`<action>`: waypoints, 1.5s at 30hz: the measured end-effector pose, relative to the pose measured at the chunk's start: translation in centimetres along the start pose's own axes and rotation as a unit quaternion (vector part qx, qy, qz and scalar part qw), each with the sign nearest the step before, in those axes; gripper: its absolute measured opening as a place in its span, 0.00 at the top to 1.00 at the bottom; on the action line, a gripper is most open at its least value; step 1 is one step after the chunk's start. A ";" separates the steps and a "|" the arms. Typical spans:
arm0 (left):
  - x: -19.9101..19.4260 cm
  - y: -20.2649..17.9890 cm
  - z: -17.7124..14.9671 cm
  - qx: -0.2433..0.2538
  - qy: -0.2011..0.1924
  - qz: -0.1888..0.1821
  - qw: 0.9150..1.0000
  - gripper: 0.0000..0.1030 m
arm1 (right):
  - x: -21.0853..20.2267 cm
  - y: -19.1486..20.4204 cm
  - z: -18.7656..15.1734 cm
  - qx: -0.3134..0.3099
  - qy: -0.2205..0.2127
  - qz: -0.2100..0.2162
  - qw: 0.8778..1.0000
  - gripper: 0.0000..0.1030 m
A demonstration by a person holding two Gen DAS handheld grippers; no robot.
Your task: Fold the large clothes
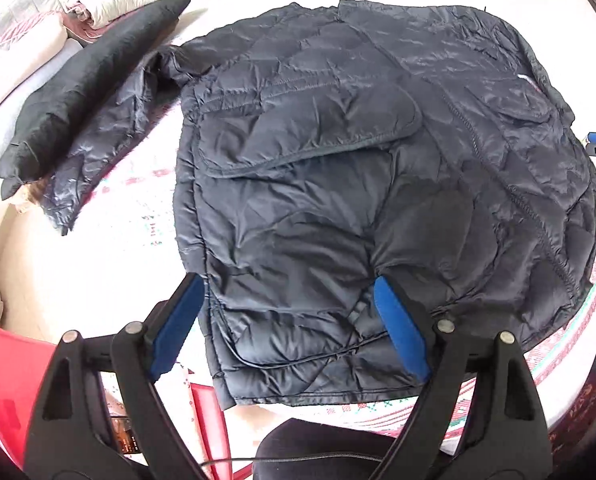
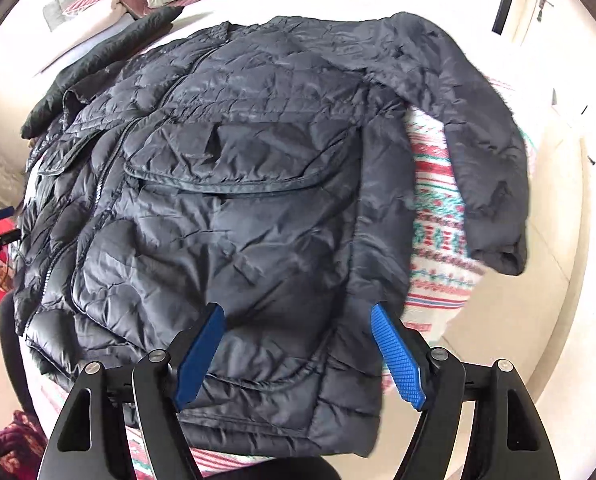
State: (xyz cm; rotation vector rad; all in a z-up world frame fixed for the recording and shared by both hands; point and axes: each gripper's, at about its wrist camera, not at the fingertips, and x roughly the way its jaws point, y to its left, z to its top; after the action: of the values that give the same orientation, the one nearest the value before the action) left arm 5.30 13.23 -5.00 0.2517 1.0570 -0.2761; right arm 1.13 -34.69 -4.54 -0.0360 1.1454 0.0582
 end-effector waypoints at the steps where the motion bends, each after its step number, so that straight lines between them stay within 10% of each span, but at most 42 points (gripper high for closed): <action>1: -0.8 0.1 0.1 -0.007 -0.009 -0.002 1.000 0.16 | -0.6 -1.0 0.0 0.012 -0.011 -0.012 1.000 0.25; 12: -2.4 -4.0 5.4 -0.062 -0.050 -0.084 0.993 0.16 | 5.5 -10.0 4.8 0.100 -0.012 -0.072 0.992 0.27; 13: -2.2 -4.4 5.7 -0.062 -0.049 -0.088 0.993 0.16 | 6.5 -10.3 5.2 0.090 -0.002 -0.091 0.992 0.33; 15: -1.5 -5.1 6.3 -0.060 -0.041 -0.087 0.994 0.16 | 6.8 -11.3 6.2 0.072 0.002 -0.109 0.991 0.79; 18: -0.6 -5.7 6.9 -0.046 -0.030 -0.075 0.996 0.16 | 3.5 -14.9 8.1 0.098 -0.027 -0.133 0.986 0.87; 28: 2.2 -5.2 8.1 -0.066 -0.013 -0.066 0.996 0.16 | -2.7 -29.6 16.4 0.200 -0.037 -0.285 0.937 0.86; 35: 1.9 -3.5 8.1 -0.068 -0.023 -0.050 0.996 0.16 | -1.0 -32.5 17.5 0.231 -0.006 -0.413 0.881 0.42; 45: 1.7 4.1 7.5 -0.133 -0.053 0.020 0.990 0.16 | -0.4 -22.0 16.3 0.192 -0.046 -0.175 0.965 0.37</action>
State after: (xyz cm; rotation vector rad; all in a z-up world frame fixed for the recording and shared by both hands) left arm 13.57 14.41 -2.68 0.0179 0.9710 -0.1089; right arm 17.22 -55.68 2.58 0.1076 1.0263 -0.4726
